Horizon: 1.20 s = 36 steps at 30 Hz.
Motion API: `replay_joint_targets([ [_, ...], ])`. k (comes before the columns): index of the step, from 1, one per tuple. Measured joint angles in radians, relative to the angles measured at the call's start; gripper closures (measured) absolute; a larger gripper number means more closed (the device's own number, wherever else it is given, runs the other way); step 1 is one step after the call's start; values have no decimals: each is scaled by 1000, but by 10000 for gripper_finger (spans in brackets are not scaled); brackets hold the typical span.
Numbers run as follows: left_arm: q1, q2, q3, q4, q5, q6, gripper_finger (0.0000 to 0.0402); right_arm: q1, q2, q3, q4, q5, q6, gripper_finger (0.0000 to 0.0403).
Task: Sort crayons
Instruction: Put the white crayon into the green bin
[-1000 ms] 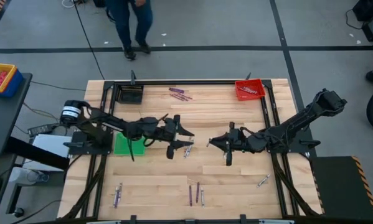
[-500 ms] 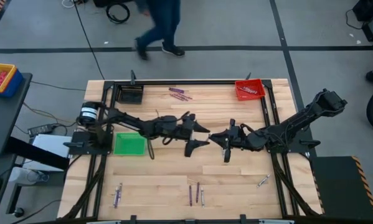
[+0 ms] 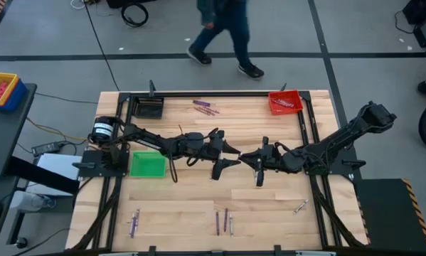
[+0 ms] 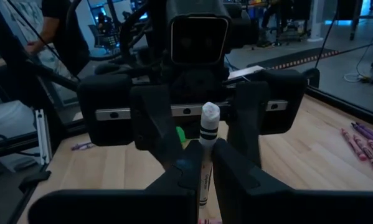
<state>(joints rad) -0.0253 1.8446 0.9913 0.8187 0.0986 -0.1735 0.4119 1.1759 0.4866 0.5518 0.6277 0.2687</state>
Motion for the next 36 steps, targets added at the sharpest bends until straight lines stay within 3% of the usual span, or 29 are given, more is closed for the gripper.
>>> replay_joint_targets([
  [9, 1, 0, 0, 0, 0, -7, 369, -3, 0, 0, -2, 8, -2, 363],
  [17, 3, -1, 0, -15, -12, -7, 366, -3, -6, 0, -3, 11, 0, 296],
  [24, 3, -64, -1, -184, -90, 10, 363, 29, -101, 0, -6, 5, -42, 225],
  [30, -68, -207, -1, -453, -289, 36, 363, 110, -148, 0, -65, 4, -62, 198],
  [36, -256, -369, -1, -725, -644, -52, 363, 207, -123, 0, -141, 4, -29, 204],
])
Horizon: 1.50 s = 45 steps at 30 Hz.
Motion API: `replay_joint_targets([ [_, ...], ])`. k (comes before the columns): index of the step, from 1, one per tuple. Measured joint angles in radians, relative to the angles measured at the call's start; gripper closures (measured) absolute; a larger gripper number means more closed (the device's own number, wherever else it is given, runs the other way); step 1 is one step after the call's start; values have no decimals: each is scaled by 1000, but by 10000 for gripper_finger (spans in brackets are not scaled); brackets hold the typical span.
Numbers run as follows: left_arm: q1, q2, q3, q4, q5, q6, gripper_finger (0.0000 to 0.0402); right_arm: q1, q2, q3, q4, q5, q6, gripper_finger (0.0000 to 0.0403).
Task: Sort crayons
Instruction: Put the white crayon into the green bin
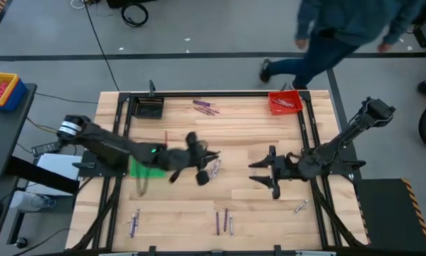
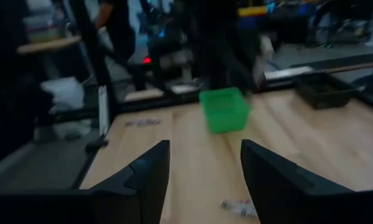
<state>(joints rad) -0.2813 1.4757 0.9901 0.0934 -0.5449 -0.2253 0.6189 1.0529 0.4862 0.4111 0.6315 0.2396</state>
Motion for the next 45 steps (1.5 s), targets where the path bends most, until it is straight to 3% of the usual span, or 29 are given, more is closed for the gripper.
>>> replay_joint_targets([
  [4, -112, -103, 0, -240, -109, -133, 363, 53, 44, 0, 7, -4, 20, 207],
  [7, -132, -201, 1, -532, -112, -357, 363, 68, 73, 0, 49, -5, 11, 208],
  [11, -117, -293, 1, -980, 20, -657, 363, 74, 75, 0, 111, 4, 23, 208],
  [13, -102, -322, 1, -1165, 98, -733, 363, 82, 75, 0, 158, 4, 43, 208],
  [19, -42, -325, 0, -1549, 286, -694, 363, 146, 120, 0, 290, 4, 74, 209],
  [24, 7, -295, -56, -1471, 387, -404, 363, 181, 205, 0, 484, 5, 46, 209],
  [29, 54, -245, -151, -1399, 393, -218, 363, 191, 253, 0, 643, 7, -14, 209],
  [37, 101, -196, -270, -1223, 383, -140, 360, 191, 254, 0, 688, 6, -65, 209],
  [45, 101, -123, -283, -1213, 381, -200, 299, 192, 292, 0, 668, 5, -59, 209],
])
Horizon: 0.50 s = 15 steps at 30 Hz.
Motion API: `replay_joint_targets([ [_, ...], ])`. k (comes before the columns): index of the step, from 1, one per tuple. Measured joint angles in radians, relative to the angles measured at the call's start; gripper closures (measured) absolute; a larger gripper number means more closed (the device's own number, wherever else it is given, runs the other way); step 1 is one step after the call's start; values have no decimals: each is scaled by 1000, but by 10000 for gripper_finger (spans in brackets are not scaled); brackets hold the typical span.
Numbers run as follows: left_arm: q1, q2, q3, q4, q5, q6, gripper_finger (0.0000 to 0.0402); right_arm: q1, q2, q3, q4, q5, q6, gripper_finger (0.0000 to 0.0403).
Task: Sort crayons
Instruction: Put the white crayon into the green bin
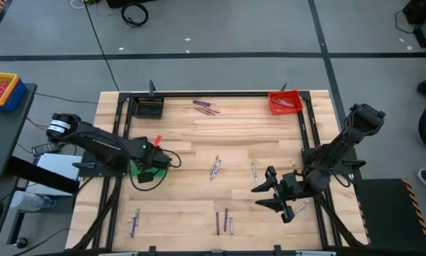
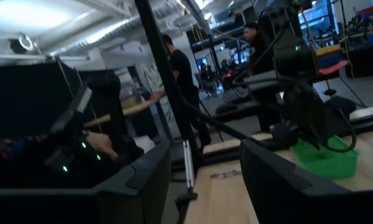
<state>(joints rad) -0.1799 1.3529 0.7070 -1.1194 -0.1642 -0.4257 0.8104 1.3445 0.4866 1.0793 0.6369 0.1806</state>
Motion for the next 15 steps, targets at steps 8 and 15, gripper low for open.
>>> replay_joint_targets([
  [8, -2, 9, 162, -124, 188, -94, 228, -41, 134, 43, -143, 137, 62, 214],
  [15, -86, -10, 440, -206, -1, -247, 219, -128, 145, 376, -1055, 280, 516, 235],
])
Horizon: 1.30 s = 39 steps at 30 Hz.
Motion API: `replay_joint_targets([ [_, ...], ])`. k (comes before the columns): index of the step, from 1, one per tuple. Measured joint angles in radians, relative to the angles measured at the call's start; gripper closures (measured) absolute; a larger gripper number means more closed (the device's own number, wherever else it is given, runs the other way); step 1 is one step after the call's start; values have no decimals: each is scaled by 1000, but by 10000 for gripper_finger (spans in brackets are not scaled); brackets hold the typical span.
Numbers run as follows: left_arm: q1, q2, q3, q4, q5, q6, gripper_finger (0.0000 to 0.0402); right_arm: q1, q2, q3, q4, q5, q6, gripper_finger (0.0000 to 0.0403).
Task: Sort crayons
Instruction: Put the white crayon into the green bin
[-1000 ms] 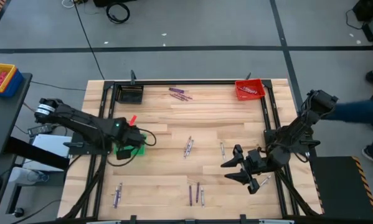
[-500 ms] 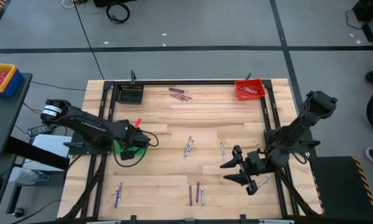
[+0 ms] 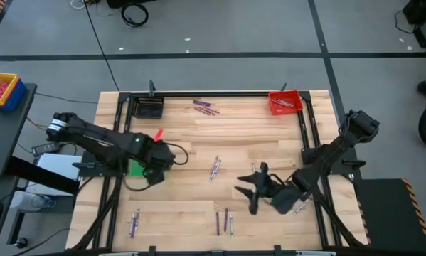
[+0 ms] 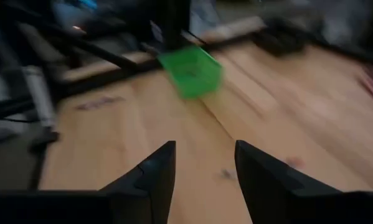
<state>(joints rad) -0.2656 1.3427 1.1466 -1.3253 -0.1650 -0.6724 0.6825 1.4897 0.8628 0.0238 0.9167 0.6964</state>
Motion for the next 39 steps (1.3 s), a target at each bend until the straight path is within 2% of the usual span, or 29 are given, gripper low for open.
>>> replay_joint_targets([
  [3, -66, -7, 47, 150, -218, -30, 219, -31, 32, 108, -295, -51, 258, 236],
  [7, -139, 0, 29, 460, -391, 20, 219, -43, 106, 118, -414, -89, 429, 233],
  [9, -161, 17, -4, 674, -424, 78, 219, -62, 140, 110, -473, -108, 508, 231],
  [15, -196, 95, -122, 1231, -437, 239, 219, -122, 209, 106, -723, -213, 782, 230],
  [20, -195, 212, -158, 1474, -442, 264, 219, -159, 273, 106, -770, -280, 895, 231],
  [24, -178, 292, -159, 1570, -405, 261, 219, -191, 316, 106, -819, -334, 899, 232],
  [32, -163, 327, -159, 1593, -386, 230, 219, -218, 326, 78, -771, -371, 902, 236],
  [39, -173, 306, -159, 1643, -378, 227, 219, -231, 318, 14, -662, -387, 915, 280],
])
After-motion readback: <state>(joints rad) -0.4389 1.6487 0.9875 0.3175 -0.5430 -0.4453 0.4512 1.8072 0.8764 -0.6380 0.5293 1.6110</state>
